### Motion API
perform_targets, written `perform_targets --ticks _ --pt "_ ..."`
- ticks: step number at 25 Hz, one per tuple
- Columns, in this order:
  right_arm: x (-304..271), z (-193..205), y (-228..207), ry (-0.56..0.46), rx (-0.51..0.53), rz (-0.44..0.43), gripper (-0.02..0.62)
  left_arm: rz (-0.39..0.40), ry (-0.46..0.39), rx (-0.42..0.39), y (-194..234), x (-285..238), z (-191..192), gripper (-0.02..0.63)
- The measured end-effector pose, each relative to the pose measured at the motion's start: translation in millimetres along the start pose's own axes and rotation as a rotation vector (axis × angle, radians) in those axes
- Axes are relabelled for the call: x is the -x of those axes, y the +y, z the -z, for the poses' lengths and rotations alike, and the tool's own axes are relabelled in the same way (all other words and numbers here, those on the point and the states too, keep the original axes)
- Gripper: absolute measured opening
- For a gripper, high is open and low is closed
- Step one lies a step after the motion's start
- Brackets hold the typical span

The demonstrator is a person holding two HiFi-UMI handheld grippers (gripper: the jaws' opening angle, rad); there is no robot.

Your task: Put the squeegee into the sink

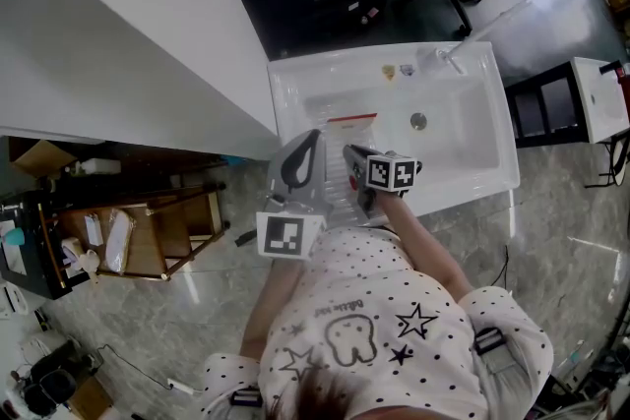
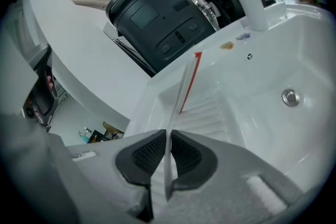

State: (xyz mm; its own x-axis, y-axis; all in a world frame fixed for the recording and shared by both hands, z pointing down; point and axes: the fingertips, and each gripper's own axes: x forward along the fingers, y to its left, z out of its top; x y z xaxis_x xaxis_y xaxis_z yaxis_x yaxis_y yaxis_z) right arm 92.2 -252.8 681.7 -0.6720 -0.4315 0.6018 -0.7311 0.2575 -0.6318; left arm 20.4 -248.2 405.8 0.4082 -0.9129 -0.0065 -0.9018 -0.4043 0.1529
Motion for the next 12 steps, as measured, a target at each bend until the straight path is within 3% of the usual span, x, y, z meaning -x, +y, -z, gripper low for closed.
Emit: perform_targets --ticks 12 --pt "1.5 -0.2 -6.4 0.012 -0.028 0.013 0.034 -0.003 0.002 0.009 1.9 0.4 -0.6 -0.006"
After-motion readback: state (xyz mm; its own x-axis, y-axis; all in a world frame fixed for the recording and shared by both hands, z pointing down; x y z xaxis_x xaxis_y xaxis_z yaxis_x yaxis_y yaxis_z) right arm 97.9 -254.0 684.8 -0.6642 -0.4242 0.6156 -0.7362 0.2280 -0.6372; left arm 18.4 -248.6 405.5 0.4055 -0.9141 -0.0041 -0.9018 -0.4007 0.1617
